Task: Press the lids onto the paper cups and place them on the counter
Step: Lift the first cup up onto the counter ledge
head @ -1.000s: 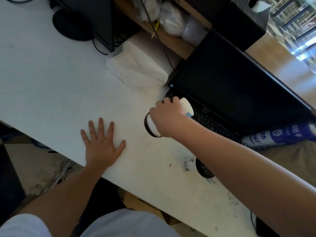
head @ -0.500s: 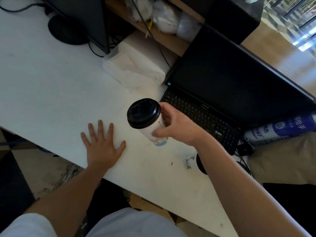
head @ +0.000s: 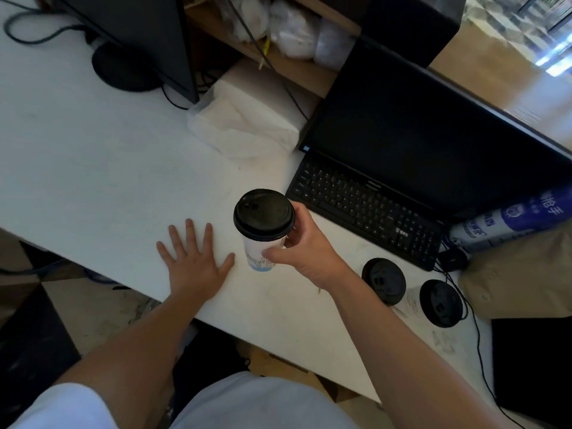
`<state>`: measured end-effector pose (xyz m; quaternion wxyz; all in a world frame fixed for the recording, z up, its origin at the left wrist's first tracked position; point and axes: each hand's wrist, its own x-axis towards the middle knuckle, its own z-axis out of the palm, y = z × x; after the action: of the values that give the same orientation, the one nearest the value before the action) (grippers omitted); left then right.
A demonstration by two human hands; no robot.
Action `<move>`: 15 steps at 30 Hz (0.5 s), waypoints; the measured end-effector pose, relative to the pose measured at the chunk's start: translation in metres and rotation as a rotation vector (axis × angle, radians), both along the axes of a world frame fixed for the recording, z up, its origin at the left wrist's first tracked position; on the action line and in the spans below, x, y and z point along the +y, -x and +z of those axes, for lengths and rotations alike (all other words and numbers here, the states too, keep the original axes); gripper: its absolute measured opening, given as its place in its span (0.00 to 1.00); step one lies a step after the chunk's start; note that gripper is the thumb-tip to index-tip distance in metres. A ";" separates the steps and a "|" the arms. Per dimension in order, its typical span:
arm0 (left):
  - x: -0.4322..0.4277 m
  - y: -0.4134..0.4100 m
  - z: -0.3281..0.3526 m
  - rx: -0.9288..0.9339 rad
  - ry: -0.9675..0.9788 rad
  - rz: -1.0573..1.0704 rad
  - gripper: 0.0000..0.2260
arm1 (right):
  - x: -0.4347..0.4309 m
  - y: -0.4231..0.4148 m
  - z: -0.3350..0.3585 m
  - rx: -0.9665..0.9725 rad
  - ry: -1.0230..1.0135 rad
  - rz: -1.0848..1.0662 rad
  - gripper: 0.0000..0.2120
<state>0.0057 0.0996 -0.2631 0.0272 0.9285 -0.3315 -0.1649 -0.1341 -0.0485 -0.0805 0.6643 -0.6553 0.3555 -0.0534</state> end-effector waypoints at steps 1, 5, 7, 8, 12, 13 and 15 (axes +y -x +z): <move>-0.001 -0.001 0.003 0.033 -0.021 -0.005 0.40 | 0.001 0.001 0.000 -0.001 0.002 -0.001 0.35; -0.004 -0.013 0.023 0.223 -0.160 -0.040 0.42 | 0.002 0.007 0.004 -0.015 -0.006 0.009 0.34; -0.013 -0.025 0.045 0.376 -0.125 -0.017 0.41 | 0.001 0.010 0.006 -0.029 -0.014 0.008 0.35; -0.018 -0.033 0.060 0.503 -0.009 0.003 0.38 | 0.000 0.012 0.007 -0.036 -0.018 0.009 0.35; -0.028 -0.057 0.137 1.181 0.484 -0.085 0.28 | -0.004 0.015 0.013 -0.044 -0.043 0.027 0.35; -0.031 -0.057 0.155 1.227 0.502 -0.189 0.31 | -0.005 0.016 0.016 -0.043 -0.045 0.028 0.35; -0.038 -0.052 0.184 1.232 0.506 -0.340 0.34 | -0.008 0.015 0.021 -0.048 -0.039 0.021 0.35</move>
<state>0.0577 0.0614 -0.0795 0.4006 0.5657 -0.4250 -0.5821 -0.1493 -0.0561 -0.0591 0.6857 -0.6447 0.3334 -0.0551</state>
